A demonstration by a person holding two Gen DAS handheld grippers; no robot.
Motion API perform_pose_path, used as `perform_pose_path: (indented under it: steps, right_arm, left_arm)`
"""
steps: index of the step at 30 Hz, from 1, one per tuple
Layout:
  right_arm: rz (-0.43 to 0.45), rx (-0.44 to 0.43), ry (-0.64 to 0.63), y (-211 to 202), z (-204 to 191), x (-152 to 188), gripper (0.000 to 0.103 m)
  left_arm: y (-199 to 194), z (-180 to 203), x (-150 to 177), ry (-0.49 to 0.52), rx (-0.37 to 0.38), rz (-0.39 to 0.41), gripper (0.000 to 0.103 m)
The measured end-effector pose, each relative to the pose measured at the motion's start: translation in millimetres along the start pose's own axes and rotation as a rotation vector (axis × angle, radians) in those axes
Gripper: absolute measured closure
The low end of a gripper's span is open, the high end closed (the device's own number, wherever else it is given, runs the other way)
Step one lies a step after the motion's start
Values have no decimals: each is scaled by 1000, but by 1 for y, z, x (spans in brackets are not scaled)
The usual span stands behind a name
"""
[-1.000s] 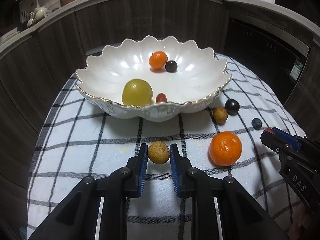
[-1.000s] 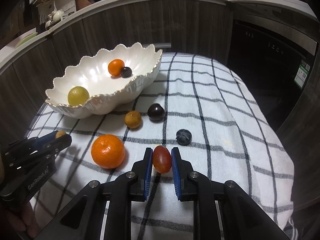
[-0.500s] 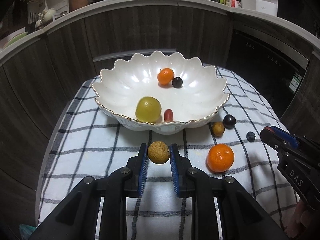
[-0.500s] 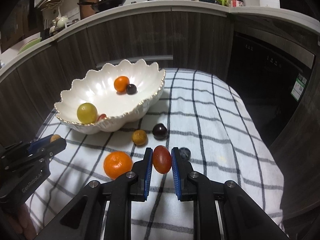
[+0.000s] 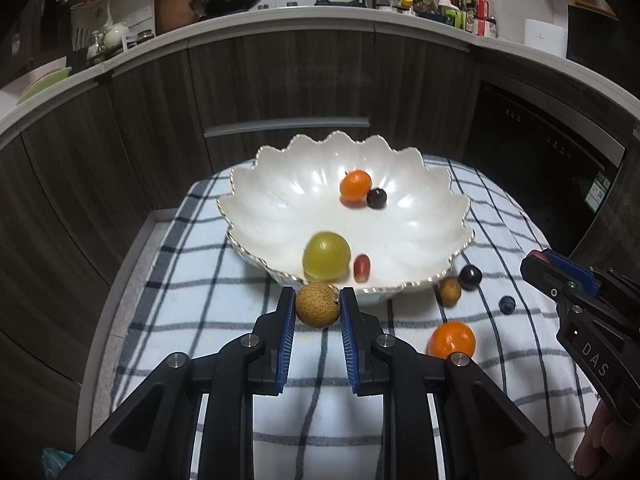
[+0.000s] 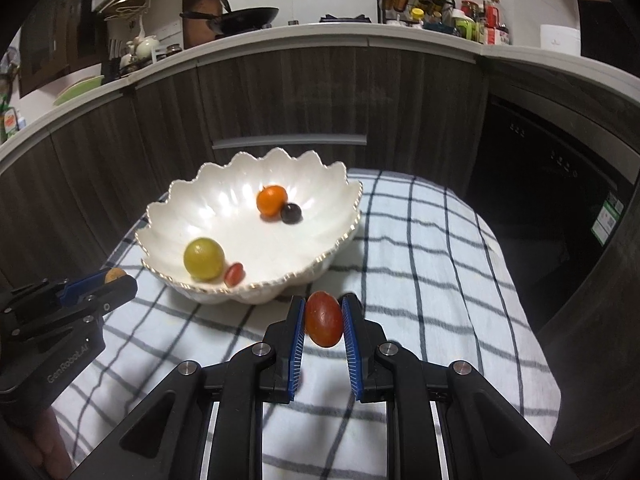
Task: Organize fruits
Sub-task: 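Carry the longan and red grape over the white bowl with both tools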
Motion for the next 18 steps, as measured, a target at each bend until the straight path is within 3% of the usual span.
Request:
perform_pose_path:
  steps: [18]
  right_arm:
    - [63, -37, -28, 5, -22, -48, 83]
  left_arm:
    - [1, -21, -38, -32, -27, 56, 80]
Point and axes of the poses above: each gripper's, at about its wrist camera, not at the fingertips, and y roughly the way its jaws point, z to its right, x to its underside, the point moved 6 cm from there along y, roughly the way its jaws point, and after that the axes turned 11 degrees about z, right-handed, at the moved point
